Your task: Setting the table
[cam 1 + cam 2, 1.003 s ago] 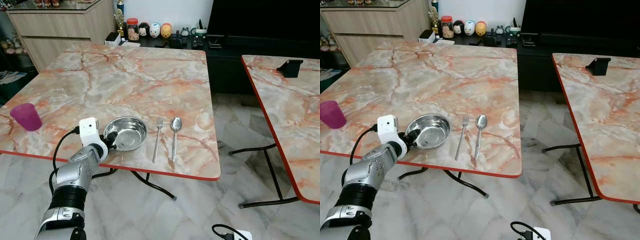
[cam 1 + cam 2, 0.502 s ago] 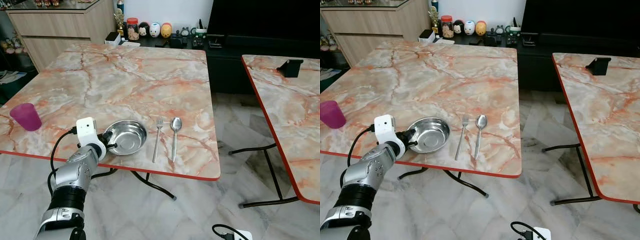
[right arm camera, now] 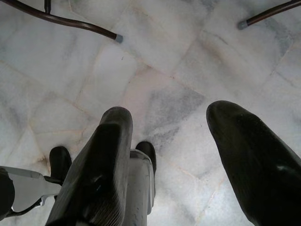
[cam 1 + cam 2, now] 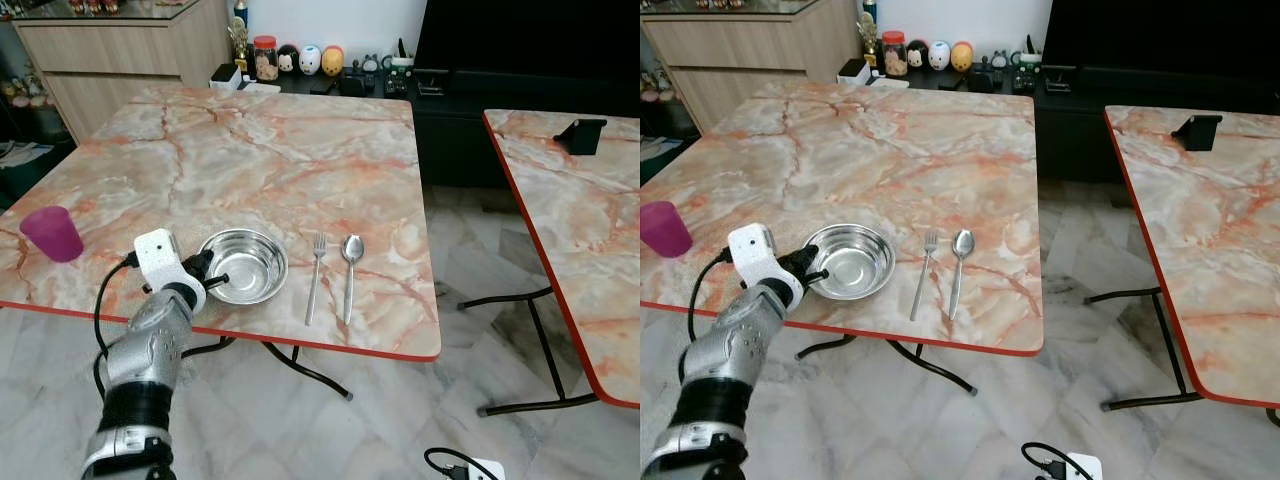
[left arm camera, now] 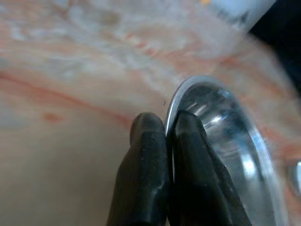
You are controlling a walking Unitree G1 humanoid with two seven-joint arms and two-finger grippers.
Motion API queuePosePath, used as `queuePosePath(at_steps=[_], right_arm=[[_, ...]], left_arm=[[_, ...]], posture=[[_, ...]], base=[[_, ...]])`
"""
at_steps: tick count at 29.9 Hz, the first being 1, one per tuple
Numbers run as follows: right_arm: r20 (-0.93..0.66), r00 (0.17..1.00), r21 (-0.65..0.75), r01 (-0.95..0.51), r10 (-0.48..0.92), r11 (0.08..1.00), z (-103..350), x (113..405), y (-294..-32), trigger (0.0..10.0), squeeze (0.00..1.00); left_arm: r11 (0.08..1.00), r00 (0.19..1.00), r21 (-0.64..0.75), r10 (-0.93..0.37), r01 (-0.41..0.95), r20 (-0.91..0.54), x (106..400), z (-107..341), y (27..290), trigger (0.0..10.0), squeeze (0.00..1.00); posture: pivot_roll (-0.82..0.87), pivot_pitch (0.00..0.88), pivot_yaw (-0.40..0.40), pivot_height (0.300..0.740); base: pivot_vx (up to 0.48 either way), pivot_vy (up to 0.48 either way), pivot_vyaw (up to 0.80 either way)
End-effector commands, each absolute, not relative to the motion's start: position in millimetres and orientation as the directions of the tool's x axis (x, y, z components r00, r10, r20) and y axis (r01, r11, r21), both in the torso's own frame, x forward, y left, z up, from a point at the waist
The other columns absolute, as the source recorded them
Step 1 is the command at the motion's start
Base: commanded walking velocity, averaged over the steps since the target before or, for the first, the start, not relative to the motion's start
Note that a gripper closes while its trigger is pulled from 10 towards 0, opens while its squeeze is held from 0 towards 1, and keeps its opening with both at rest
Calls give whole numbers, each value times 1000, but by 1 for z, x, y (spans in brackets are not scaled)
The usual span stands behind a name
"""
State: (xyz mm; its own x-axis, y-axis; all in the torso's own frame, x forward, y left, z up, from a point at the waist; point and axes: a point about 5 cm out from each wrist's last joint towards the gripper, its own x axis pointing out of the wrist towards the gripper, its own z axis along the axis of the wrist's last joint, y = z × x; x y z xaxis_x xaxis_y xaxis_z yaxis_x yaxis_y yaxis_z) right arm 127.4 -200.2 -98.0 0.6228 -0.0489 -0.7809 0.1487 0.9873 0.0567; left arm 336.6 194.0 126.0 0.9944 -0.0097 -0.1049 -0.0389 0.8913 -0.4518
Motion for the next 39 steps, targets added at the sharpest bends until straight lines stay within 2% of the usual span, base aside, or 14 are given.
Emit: queuePosePath(at_steps=[1,13,17,19,20,21,22,23,31,39], right_arm=[[-782,621,51,144,-50,988,-98,127,-201,10000,0],[-779,623,45,156,-62,987,-98,124,-203,10000,0],[-777,626,44,159,-67,986,-98,124,-204,10000,0],[-771,633,45,167,-72,985,-97,125,-205,10000,0],[-771,633,45,167,-72,985,-97,125,-205,10000,0],[-771,632,43,163,-71,986,-97,125,-205,10000,0],[-772,632,39,157,-70,987,-97,125,-205,10000,0],[-772,632,41,166,-74,985,-97,124,-205,10000,0],[-769,634,37,172,-82,984,-97,125,-207,10000,0],[-759,644,37,183,-92,982,-96,127,-208,10000,0]], left_arm=[[863,999,-504,-35,20,-21,334,136,190,10000,0],[807,990,-580,-39,112,137,326,151,174,10000,0],[828,985,-543,-62,140,159,323,152,170,10000,0],[878,979,-454,-65,148,193,319,155,170,10000,0],[878,979,-454,-65,148,193,319,155,170,10000,0],[903,976,-401,-74,153,206,318,155,169,10000,0],[943,970,-288,-105,168,220,315,155,167,10000,0],[948,970,-273,-106,165,219,315,154,166,10000,0],[939,962,-300,-87,166,259,319,161,159,10000,0],[941,958,-299,-72,158,279,318,163,161,10000,0]], posture=[[122,0,-17,731],[98,0,-29,731],[99,0,-33,731],[91,0,-37,731],[91,0,-37,731],[93,0,-38,731],[95,0,-34,731],[90,0,-32,731],[83,0,-43,731],[93,0,-46,731]], base=[[0,0,0],[0,0,0],[0,0,0],[0,0,0],[0,0,0],[0,0,0],[0,0,0],[0,0,0],[0,0,0],[0,-323,0]])
